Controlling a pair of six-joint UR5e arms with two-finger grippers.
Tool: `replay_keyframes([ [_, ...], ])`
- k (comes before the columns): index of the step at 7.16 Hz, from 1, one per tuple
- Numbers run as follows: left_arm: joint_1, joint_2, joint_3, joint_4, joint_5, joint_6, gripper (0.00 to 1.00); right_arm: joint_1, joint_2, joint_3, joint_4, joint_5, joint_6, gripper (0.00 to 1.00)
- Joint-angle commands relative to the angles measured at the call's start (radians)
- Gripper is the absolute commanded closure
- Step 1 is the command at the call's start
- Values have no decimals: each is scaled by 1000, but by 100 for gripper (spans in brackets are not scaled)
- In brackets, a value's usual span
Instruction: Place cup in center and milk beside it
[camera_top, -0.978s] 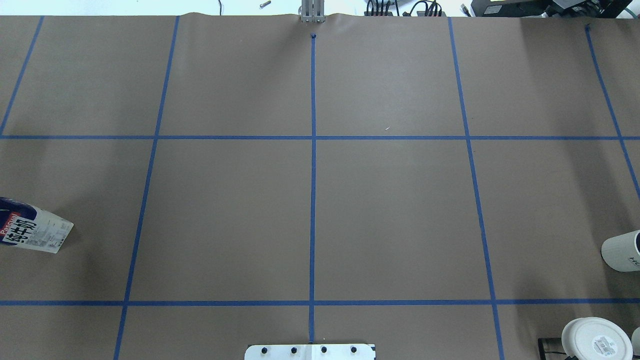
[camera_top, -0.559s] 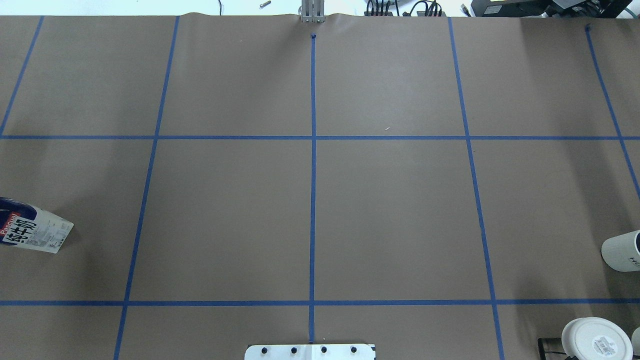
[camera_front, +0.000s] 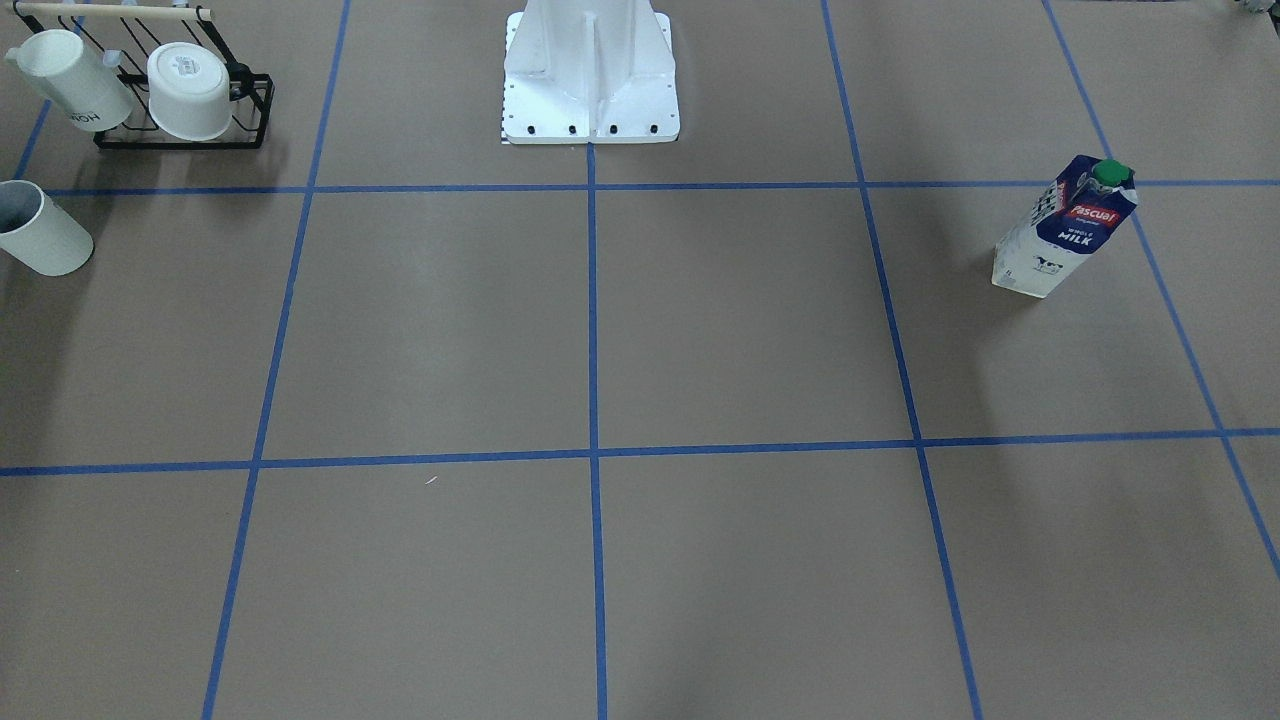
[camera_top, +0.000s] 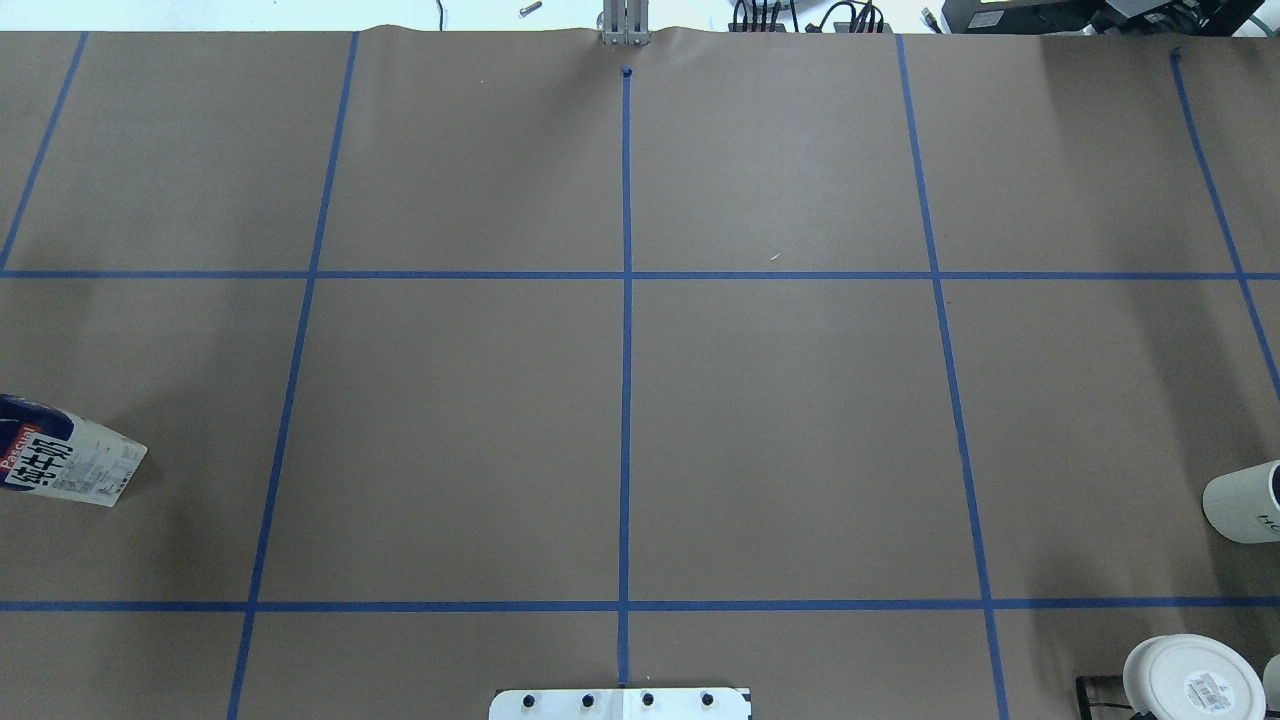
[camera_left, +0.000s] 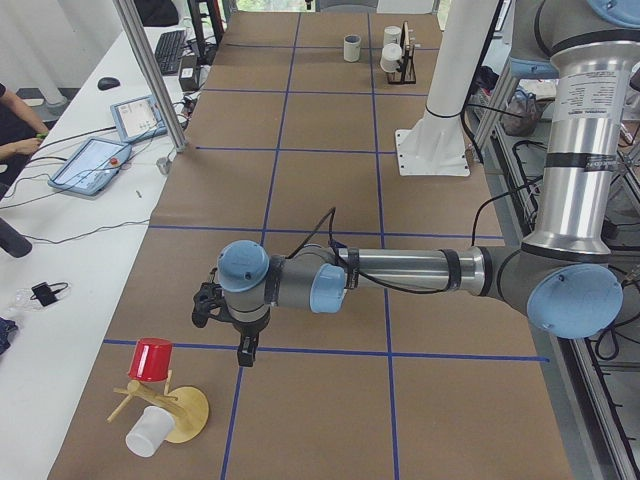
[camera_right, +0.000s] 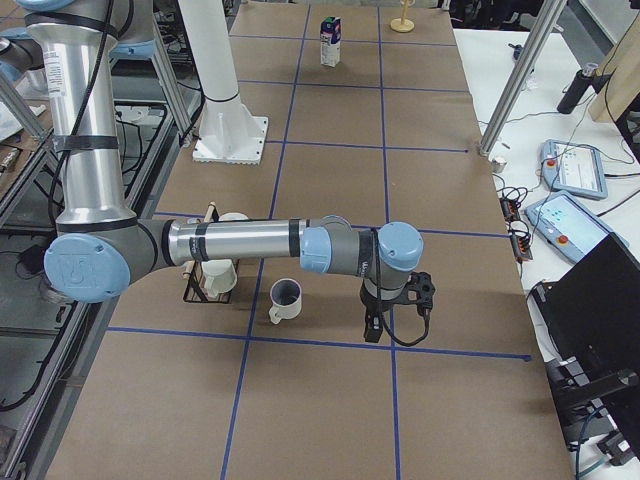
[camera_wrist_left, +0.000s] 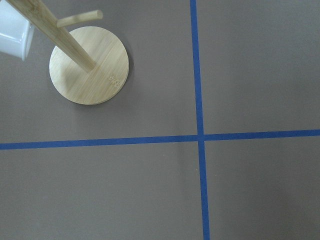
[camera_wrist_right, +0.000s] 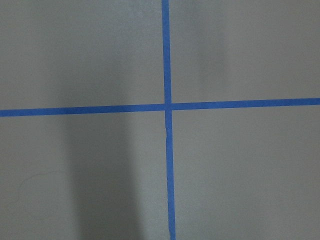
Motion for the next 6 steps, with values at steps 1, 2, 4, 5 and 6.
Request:
replay_keyframes([
  [1, -1, 1, -7, -3, -1, 0, 2, 0, 0, -6, 5, -1, 1, 0],
  [2, -2, 1, -40, -3, 2, -1, 2, 0, 9, -7, 4, -1, 9, 0],
  [4, 2, 34, -97, -6, -1, -6, 2, -2, 2, -4, 7, 4, 9, 0],
  [5, 2, 81, -137, -6, 1, -19, 2, -2, -1, -4, 8, 8, 9, 0],
  [6, 2, 85, -142, -6, 1, -21, 2, -2, 0, -4, 10, 5, 1, 0],
])
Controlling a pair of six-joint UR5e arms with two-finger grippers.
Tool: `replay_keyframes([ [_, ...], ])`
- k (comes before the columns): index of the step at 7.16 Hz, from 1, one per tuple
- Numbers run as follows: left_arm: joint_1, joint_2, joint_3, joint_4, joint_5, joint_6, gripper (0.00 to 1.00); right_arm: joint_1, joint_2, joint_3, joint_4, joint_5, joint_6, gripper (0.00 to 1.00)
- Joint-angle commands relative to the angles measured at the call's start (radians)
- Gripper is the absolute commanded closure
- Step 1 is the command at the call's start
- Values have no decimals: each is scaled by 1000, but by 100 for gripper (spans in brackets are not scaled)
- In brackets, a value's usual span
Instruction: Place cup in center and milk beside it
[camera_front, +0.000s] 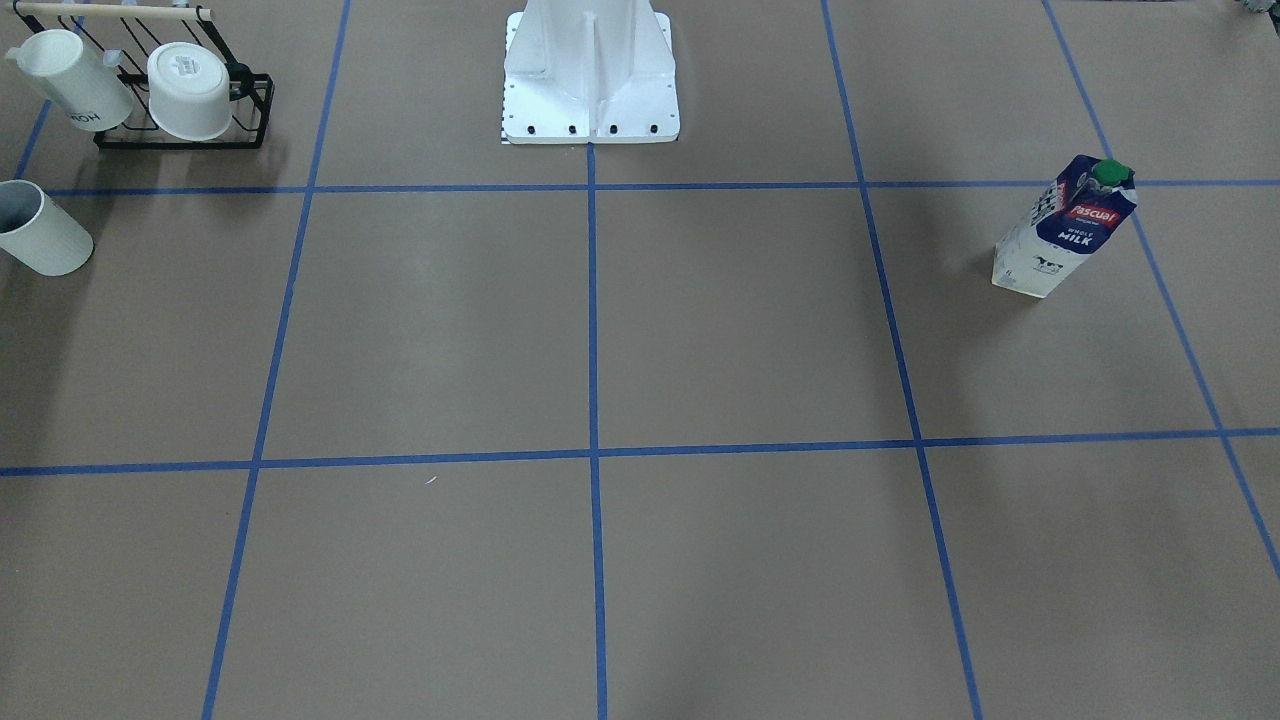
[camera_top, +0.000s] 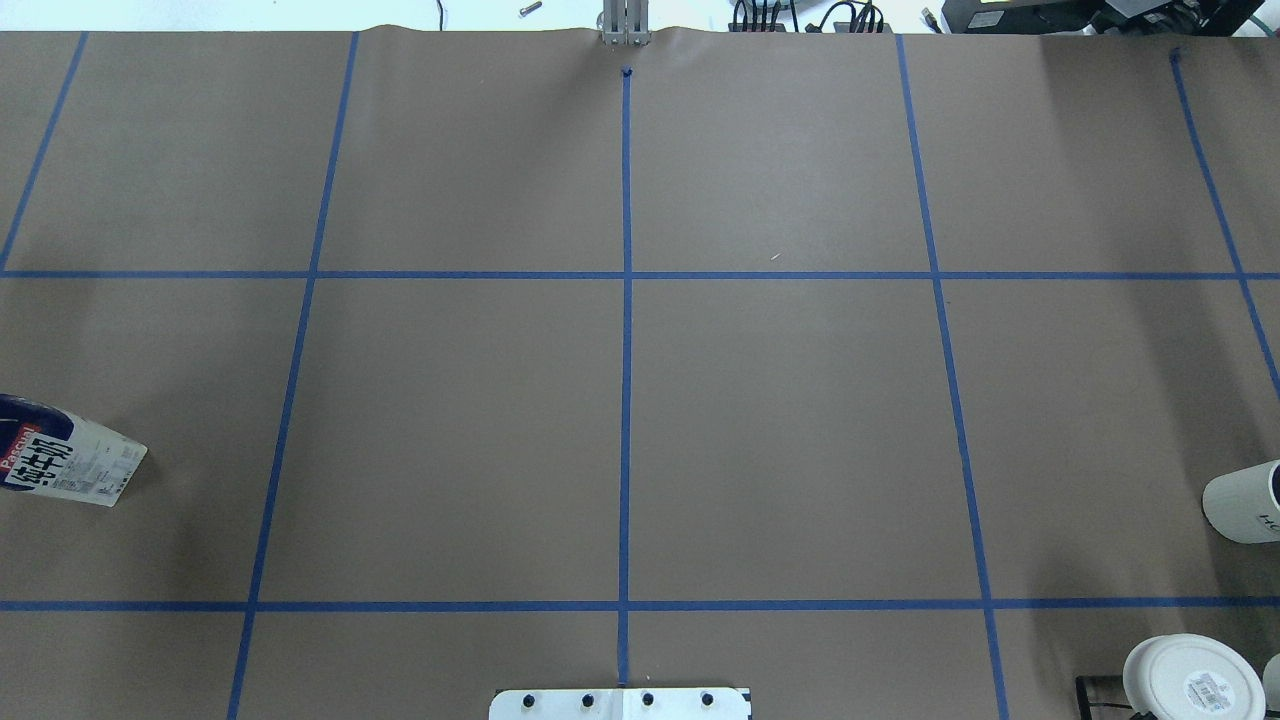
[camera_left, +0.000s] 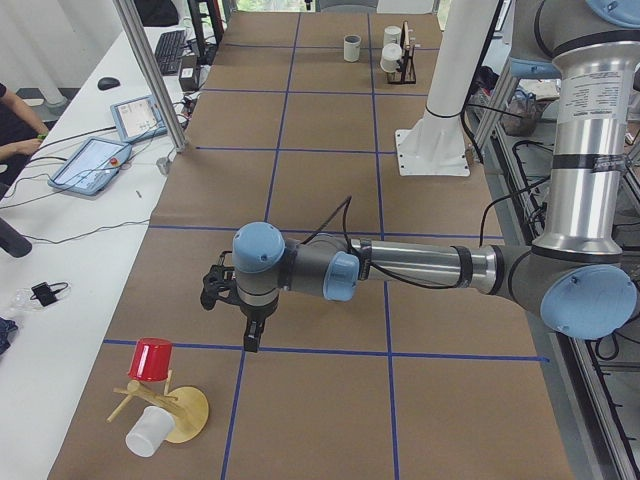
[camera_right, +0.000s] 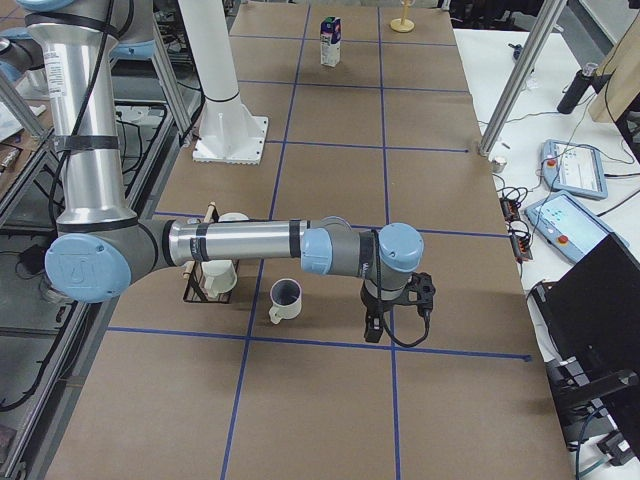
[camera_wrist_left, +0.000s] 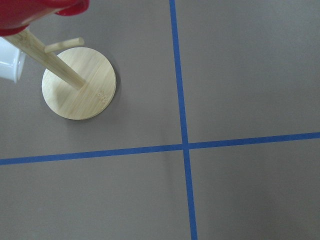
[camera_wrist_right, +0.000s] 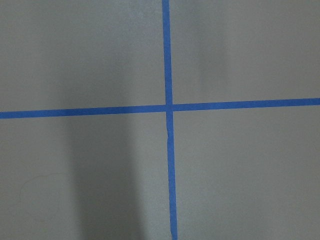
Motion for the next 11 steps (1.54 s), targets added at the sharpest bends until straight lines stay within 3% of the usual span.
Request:
replay_keyframes([
  [1, 1, 24, -36, -2, -1, -6, 2, 0, 0, -1, 7, 2, -4, 0],
  [5, 12, -17, -12, 3, 0, -5, 2, -34, 16, -18, 14, 40, 2, 0],
  [7, 16, -16, -4, 4, 0, -17, 2, -34, -23, 44, 37, 102, -12, 0],
  [9, 16, -5, -10, 0, -4, -17, 2, -130, -245, 216, 254, 108, -9, 0],
  [10, 15, -5, -12, 0, -4, -17, 2, -178, -334, 235, 377, 108, -7, 0],
  [11, 15, -3, -10, 0, -7, -18, 2, -227, -371, 232, 429, 99, -7, 0],
])
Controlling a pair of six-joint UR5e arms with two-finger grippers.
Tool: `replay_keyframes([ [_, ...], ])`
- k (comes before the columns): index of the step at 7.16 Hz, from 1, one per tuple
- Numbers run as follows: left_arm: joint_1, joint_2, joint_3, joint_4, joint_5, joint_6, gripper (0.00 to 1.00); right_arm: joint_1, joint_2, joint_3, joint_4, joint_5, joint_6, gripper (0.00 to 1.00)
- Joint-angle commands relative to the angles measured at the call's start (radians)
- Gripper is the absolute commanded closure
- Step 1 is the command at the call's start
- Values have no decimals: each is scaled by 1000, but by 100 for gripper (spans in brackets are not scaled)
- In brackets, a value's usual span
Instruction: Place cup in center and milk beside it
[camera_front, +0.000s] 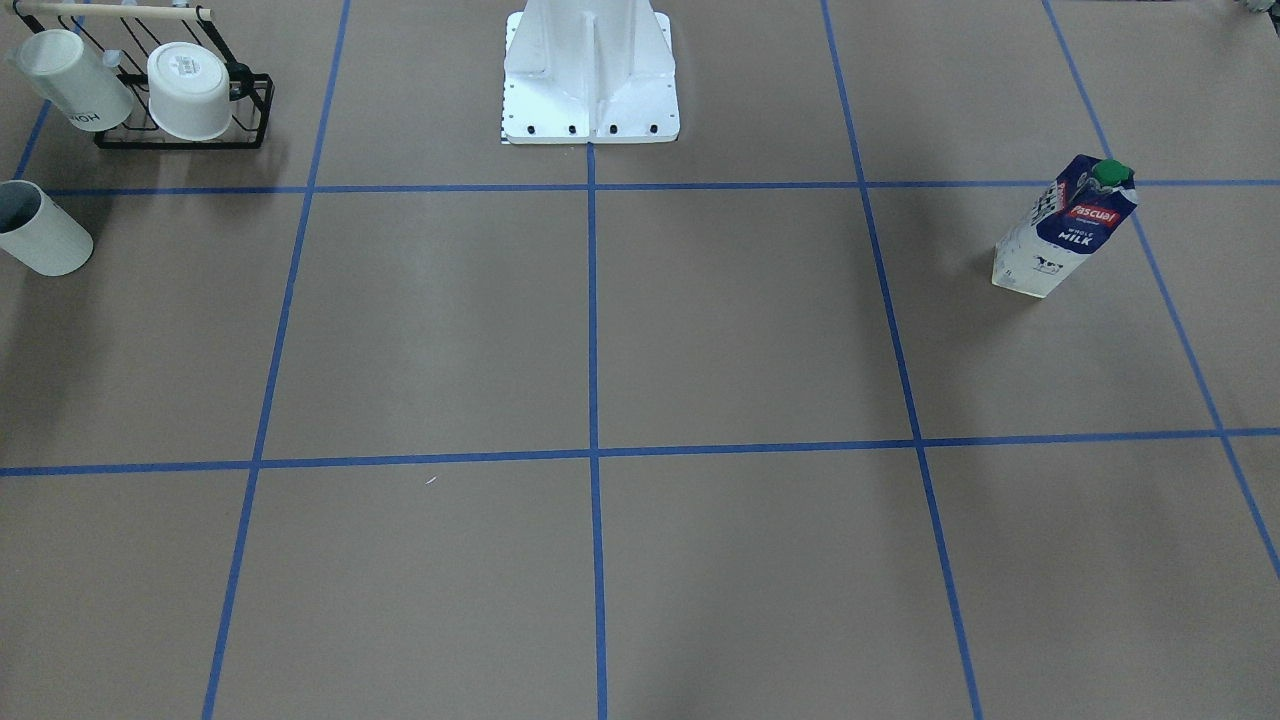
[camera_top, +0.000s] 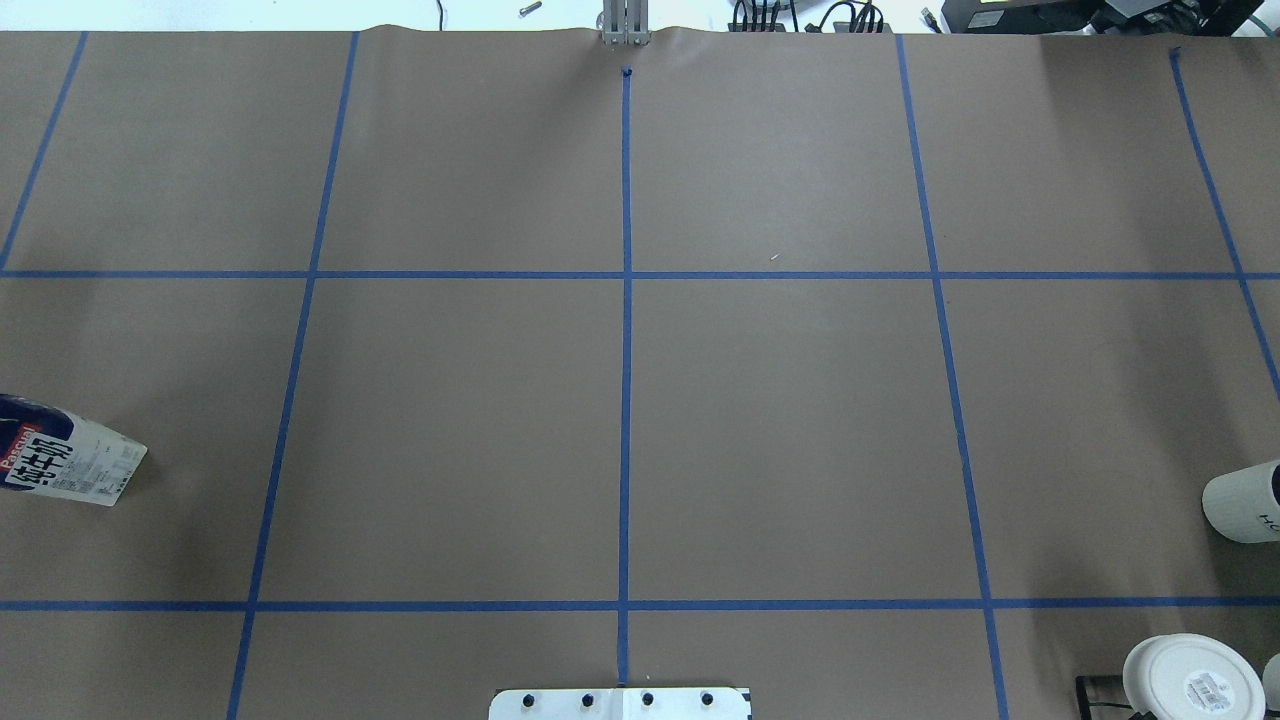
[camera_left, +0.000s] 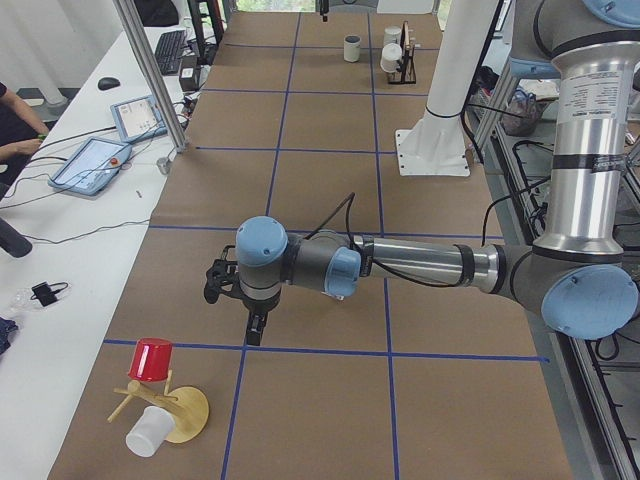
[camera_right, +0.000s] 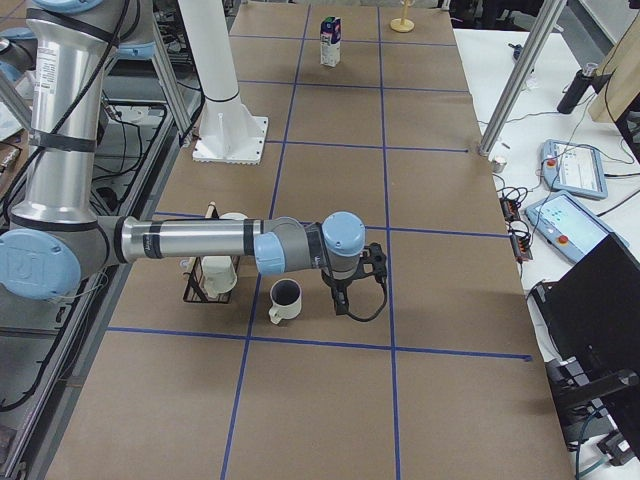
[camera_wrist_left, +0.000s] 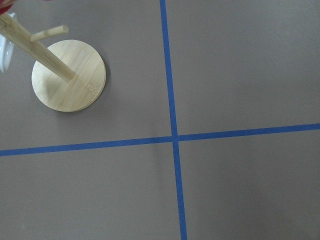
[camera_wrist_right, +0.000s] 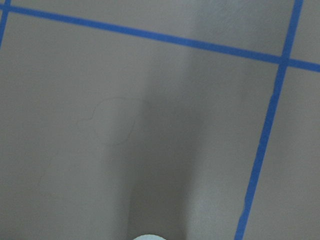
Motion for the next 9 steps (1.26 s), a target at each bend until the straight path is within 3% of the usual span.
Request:
replay_keyframes([
  [1, -1, 2, 0, -2, -4, -1, 2, -106, -102, 18, 103, -3, -3, 0],
  [7, 1, 2, -7, -3, -7, -14, 2, -184, -113, -55, 107, -12, -15, 0],
  [9, 1, 2, -7, -3, -7, -14, 2, -191, -96, -57, 105, -20, -12, 99],
])
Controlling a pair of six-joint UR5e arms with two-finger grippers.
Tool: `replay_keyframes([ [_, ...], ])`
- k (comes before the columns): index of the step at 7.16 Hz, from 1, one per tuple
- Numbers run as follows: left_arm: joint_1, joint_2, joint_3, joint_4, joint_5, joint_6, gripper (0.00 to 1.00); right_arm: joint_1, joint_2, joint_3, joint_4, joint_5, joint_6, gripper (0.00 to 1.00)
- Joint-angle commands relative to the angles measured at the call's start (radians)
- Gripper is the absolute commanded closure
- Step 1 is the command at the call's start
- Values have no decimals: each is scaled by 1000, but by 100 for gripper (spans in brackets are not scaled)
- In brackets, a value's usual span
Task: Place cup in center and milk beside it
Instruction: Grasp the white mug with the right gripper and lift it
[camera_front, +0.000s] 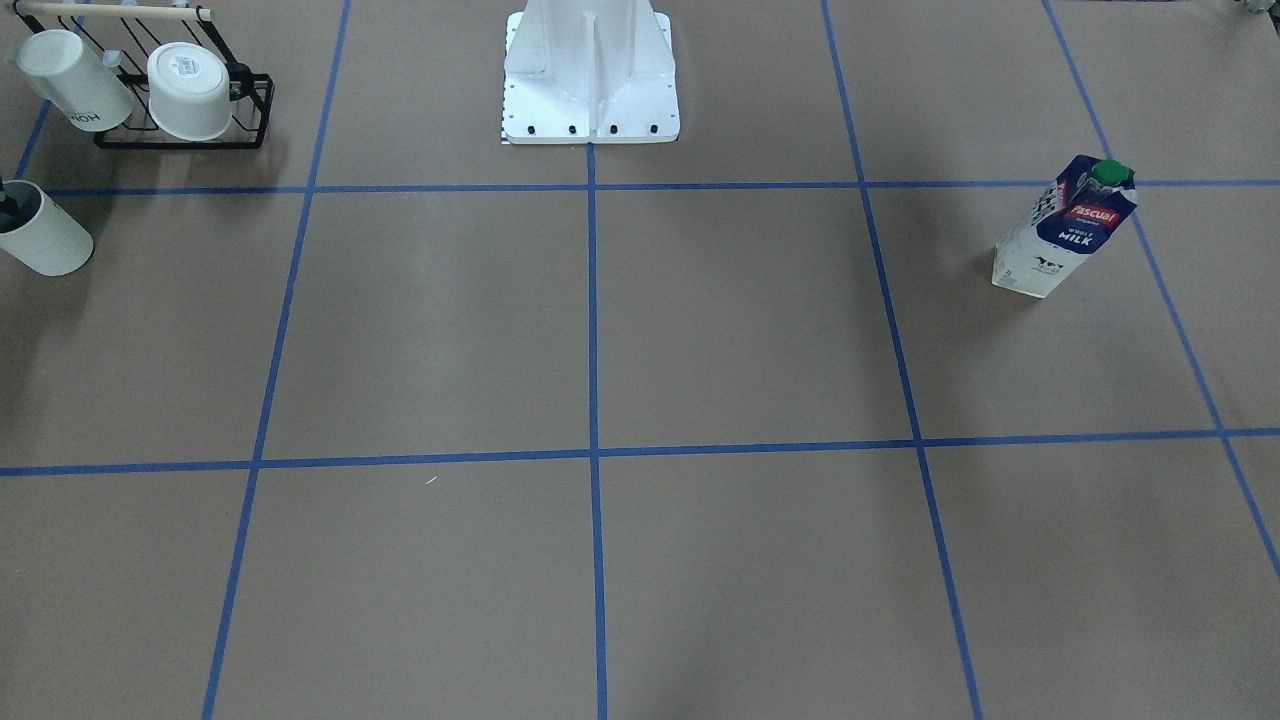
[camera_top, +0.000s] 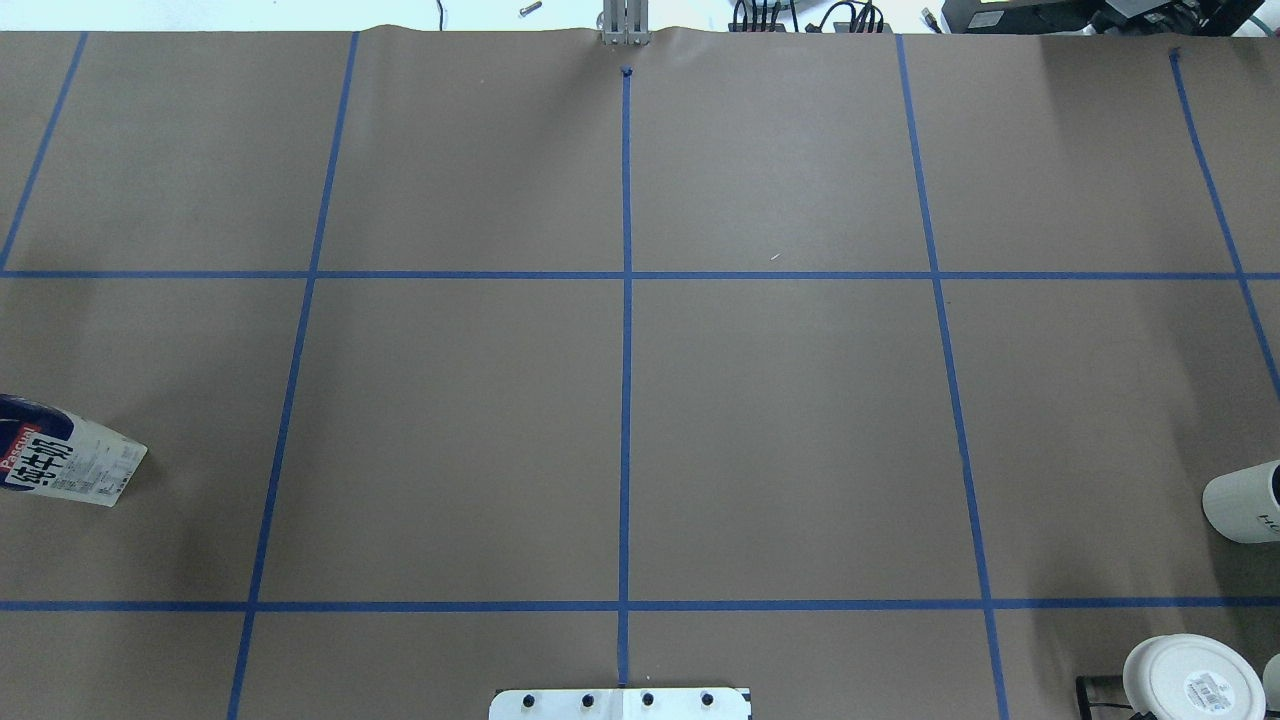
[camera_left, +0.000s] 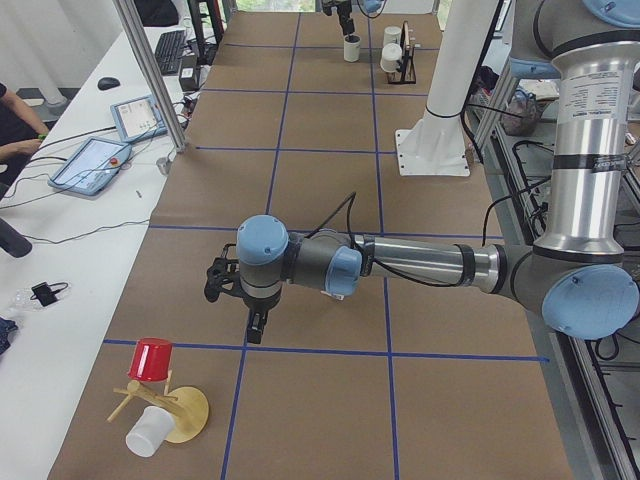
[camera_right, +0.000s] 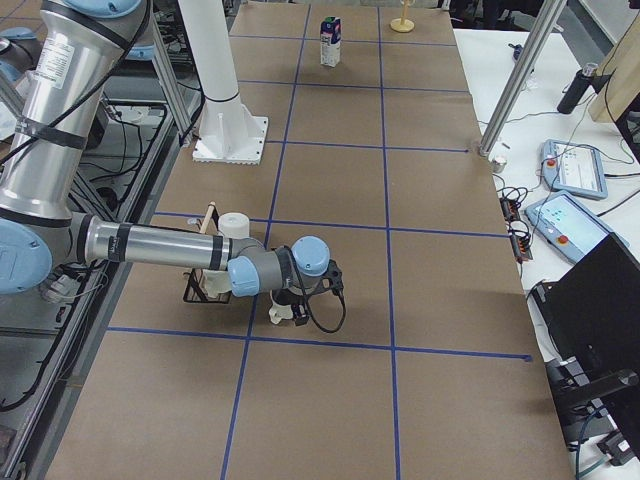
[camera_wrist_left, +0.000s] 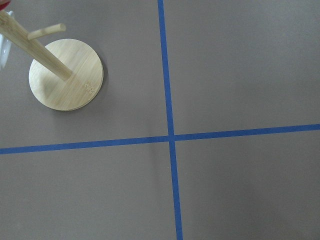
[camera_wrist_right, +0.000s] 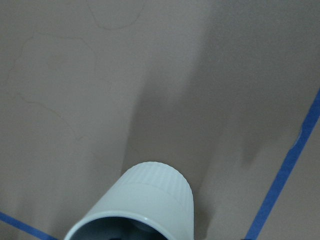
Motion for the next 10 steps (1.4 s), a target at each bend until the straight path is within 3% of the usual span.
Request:
replay_keyframes([
  [1, 0, 0, 1, 0, 0, 0, 2, -17, 18, -3, -2, -7, 2, 100],
  [4, -2, -2, -5, -2, -2, 0, 2, -16, 32, 10, 1, -1, 16, 100],
  [6, 0, -6, -8, -2, -2, -5, 2, 65, 143, 8, -84, 48, 54, 100],
  [8, 0, -5, -5, -3, -2, -3, 2, 85, 386, 7, -295, 52, 154, 100],
  [10, -2, -2, -6, -3, -2, -3, 2, 26, 708, 4, -553, 14, 316, 100],
])
